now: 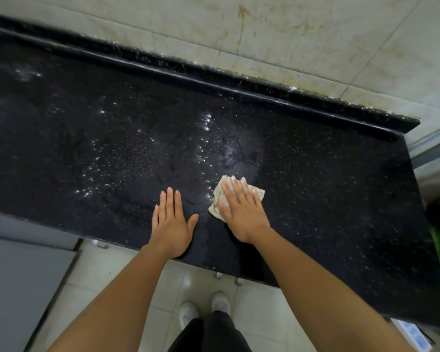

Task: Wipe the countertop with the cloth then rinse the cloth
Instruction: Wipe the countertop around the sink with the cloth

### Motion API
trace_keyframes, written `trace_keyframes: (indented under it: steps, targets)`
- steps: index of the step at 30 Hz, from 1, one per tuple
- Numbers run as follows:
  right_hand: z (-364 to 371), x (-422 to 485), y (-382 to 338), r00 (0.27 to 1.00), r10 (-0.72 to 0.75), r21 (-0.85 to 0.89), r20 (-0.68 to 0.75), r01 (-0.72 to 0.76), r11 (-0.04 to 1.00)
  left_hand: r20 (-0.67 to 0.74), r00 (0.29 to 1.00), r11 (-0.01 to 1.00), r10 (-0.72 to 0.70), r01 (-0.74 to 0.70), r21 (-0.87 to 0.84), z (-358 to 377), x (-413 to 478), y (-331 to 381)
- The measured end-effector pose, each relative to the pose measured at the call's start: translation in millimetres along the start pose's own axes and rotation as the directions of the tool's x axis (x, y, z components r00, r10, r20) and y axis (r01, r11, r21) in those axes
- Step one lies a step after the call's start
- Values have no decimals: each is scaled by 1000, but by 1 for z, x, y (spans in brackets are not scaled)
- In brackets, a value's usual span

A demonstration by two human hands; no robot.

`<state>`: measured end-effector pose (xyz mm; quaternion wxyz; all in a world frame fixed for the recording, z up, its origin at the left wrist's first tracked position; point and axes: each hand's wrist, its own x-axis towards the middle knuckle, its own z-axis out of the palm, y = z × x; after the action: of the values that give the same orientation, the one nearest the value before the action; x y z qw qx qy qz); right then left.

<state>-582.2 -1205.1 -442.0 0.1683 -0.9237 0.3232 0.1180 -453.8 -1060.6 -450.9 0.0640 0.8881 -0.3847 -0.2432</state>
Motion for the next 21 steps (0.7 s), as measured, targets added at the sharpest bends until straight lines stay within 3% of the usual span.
trace_keyframes:
  steps: [10, 17, 21]
  targets:
    - [14, -58, 15, 992, -121, -72, 22, 122, 990, -53, 998, 1000, 19, -20, -12, -1, -6, 1]
    - [-9, -9, 29, 999, -33, -50, 14, 34, 998, -212, 976, 999, -50, 47, -21, -6, -1, 12]
    - [-23, 31, 41, 1000, -30, -57, 8, 30, 998, -216, 976, 999, -36, 43, 29, -20, 34, 12]
